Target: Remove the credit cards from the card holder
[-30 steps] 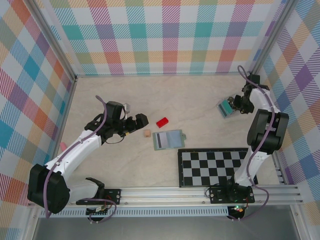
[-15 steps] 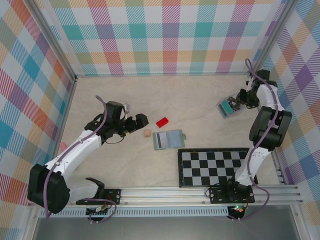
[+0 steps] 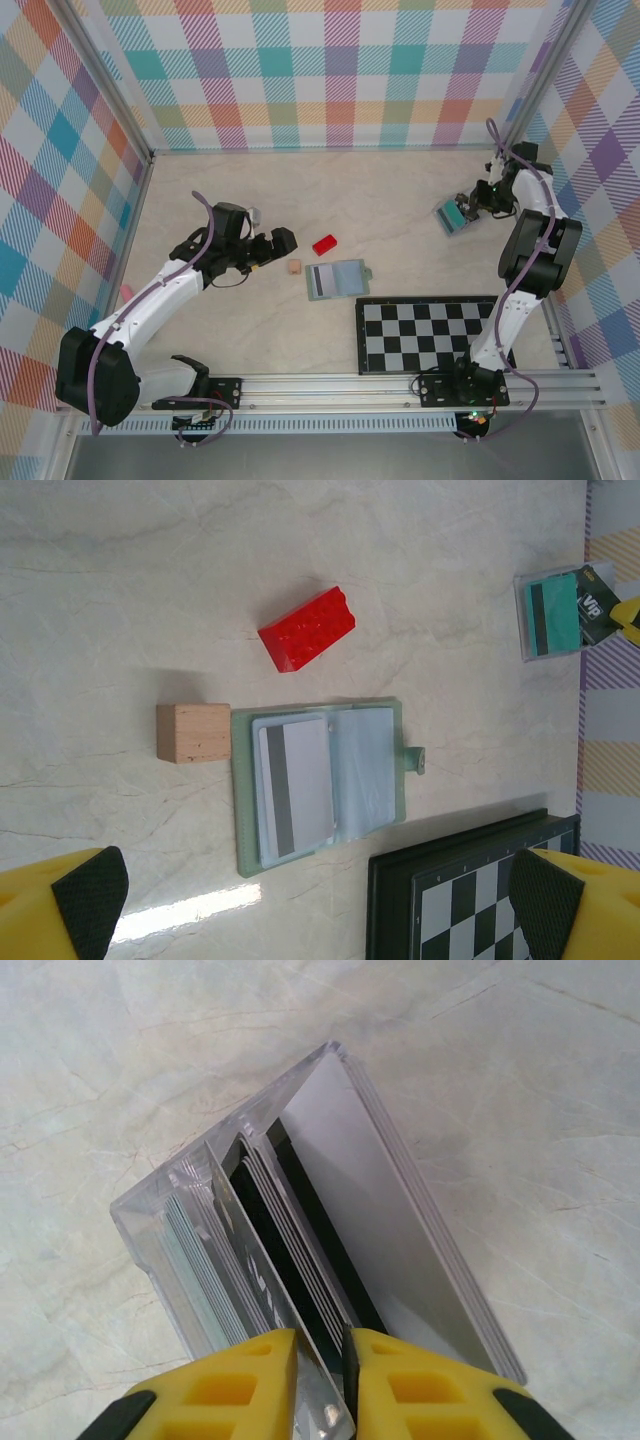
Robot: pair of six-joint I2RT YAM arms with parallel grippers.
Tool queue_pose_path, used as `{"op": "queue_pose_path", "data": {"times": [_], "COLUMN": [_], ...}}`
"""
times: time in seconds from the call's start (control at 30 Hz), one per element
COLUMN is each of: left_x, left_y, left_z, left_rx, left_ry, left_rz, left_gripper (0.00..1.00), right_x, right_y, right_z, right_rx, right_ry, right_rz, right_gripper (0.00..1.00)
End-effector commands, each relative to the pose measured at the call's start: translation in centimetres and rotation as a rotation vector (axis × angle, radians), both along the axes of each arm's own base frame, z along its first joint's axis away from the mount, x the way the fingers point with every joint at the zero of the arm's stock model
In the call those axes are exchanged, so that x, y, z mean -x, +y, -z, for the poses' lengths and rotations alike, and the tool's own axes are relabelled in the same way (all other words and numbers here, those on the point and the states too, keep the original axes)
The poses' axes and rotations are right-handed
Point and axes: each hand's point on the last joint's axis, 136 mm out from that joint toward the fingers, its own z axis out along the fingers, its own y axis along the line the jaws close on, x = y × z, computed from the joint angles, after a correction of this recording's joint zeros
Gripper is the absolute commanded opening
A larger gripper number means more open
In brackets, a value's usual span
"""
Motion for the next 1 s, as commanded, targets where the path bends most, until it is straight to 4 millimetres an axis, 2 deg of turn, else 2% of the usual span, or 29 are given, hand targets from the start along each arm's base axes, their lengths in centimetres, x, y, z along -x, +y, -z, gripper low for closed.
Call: {"op": "queue_pose_path", "data": {"times": [0.0, 0.33, 0.4, 0.53, 0.77, 0.97], "left_x": [-0.1, -0.1, -0.1, -0.1, -0.1, 0.1], "left_y": [0.0, 0.0, 0.0, -0.1, -0.2, -0.1], "left_z": [-0.4, -0.3, -0.3, -0.3, -0.3, 0.0], "left_rx": [0.011, 0.010, 0.012, 0.017, 0.021, 0.016], "left_ry": [0.008, 0.013, 0.015, 0.013, 0.018, 0.030], "left_rz": [0.007, 0.009, 0.009, 0.011, 0.010, 0.009], "left_gripper": [1.00, 1.00, 1.00, 1.00, 1.00, 1.00], "right_x": [0.2, 0.9, 1.1, 1.3, 1.3, 1.9], "right_y": [0.9, 2.1, 2.2, 2.0, 1.4, 0.8], "right_z": [-0.6, -0.9, -0.7, -0.9, -3.4, -6.7], "right_rx": [-0.040, -0.047, -0.040, -0.023, 0.015, 0.047], "right_ry": [-0.040, -0.140, -0.152, -0.158, -0.199, -0.246], "right_rz": [-0.049, -0.117, -0.126, -0.127, -0.091, -0.015], "right_gripper": [0.18, 0.07, 0.07, 0.15, 0.23, 0.29]}}
